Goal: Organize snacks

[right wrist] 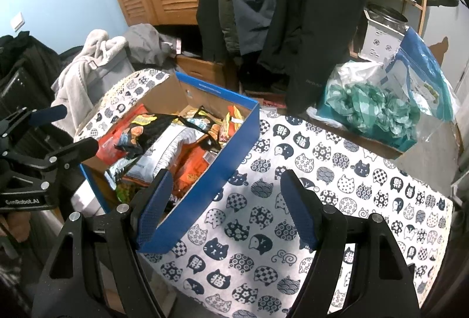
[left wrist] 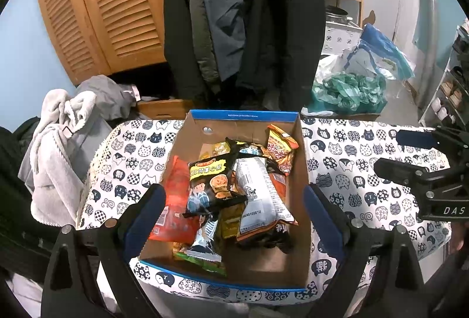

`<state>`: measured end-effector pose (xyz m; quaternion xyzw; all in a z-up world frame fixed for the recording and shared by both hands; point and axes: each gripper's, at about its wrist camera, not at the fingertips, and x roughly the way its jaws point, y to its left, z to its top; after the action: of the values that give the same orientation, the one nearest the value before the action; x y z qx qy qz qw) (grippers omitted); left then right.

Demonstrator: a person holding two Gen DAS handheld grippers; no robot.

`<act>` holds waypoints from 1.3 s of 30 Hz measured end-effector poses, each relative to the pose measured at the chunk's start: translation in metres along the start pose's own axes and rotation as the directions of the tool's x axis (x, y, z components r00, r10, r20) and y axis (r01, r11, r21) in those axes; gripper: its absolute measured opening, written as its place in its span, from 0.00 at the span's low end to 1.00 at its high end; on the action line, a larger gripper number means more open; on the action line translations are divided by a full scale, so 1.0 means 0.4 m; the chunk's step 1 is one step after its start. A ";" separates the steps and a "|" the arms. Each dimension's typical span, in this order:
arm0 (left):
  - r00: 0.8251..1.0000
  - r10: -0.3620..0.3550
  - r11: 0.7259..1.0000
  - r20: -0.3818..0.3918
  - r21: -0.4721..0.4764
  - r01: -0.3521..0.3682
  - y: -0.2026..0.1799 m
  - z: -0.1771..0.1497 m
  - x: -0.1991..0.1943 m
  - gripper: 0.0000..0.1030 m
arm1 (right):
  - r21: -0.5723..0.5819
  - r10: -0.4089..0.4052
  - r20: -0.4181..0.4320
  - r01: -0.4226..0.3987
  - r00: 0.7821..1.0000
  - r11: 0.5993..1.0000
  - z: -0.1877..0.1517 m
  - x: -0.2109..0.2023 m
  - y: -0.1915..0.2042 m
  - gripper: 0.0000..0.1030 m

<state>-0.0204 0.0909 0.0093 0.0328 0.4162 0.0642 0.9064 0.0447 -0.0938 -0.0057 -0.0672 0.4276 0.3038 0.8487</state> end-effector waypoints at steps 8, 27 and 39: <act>1.000 -0.003 1.000 -0.002 -0.001 0.003 0.003 0.001 0.001 0.93 | -0.003 -0.003 0.003 0.003 1.000 1.000 -0.001 0.003 0.002 0.73; 0.999 0.021 1.000 -0.037 -0.013 -0.022 -0.007 -0.021 0.007 0.93 | -0.001 -0.004 0.002 0.004 1.000 1.000 -0.001 0.004 0.004 0.73; 0.998 0.029 0.999 -0.047 -0.027 -0.030 -0.001 -0.020 0.013 0.93 | -0.001 -0.004 0.001 0.004 1.000 1.000 -0.001 0.004 0.005 0.73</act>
<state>-0.0230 0.0914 0.0003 0.0250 0.4358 0.0840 0.8958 0.0442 -0.0917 -0.0068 -0.0686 0.4270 0.3025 0.8494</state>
